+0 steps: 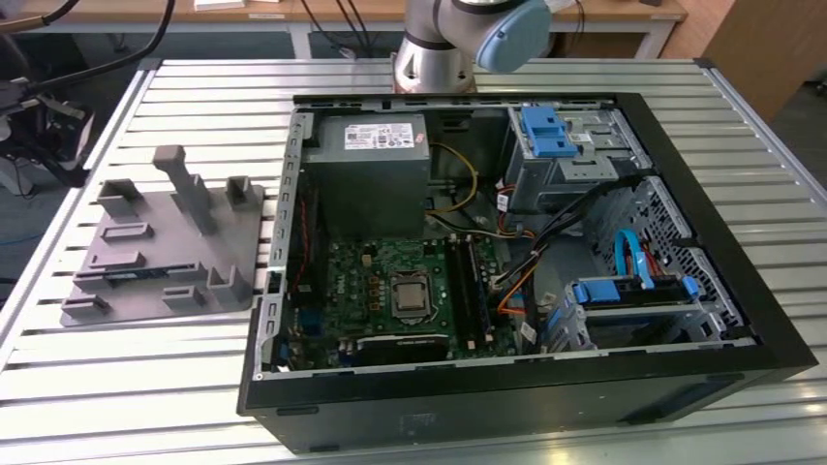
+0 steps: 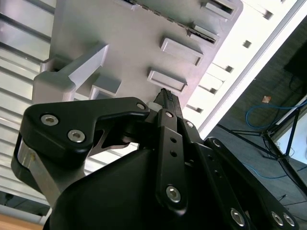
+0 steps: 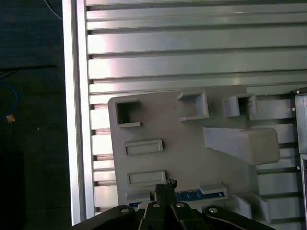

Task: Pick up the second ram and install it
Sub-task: 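Reach for the second ram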

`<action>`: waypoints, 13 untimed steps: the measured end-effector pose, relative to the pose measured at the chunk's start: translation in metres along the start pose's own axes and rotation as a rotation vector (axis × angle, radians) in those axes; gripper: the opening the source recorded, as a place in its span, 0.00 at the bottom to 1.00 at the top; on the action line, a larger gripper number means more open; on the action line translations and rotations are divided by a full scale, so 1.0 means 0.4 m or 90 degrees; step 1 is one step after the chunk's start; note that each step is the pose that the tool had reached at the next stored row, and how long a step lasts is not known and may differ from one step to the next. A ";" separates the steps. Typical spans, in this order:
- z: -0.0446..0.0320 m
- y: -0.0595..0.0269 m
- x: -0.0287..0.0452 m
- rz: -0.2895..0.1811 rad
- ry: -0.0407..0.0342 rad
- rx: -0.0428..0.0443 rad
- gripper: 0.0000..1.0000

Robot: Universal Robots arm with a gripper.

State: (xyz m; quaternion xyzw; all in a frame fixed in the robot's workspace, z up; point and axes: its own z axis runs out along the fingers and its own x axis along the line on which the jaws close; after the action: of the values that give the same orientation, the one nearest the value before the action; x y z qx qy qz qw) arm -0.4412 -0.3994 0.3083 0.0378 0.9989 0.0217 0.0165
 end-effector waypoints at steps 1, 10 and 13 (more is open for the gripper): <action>0.002 0.000 0.000 0.000 0.0000 0.0000 0.10; 0.016 -0.001 0.001 0.000 0.0000 0.0000 0.10; 0.020 -0.001 0.001 0.000 0.0000 0.0000 0.10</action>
State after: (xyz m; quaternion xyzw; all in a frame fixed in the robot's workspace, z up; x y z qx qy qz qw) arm -0.4412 -0.3994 0.3003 0.0378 0.9989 0.0217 0.0165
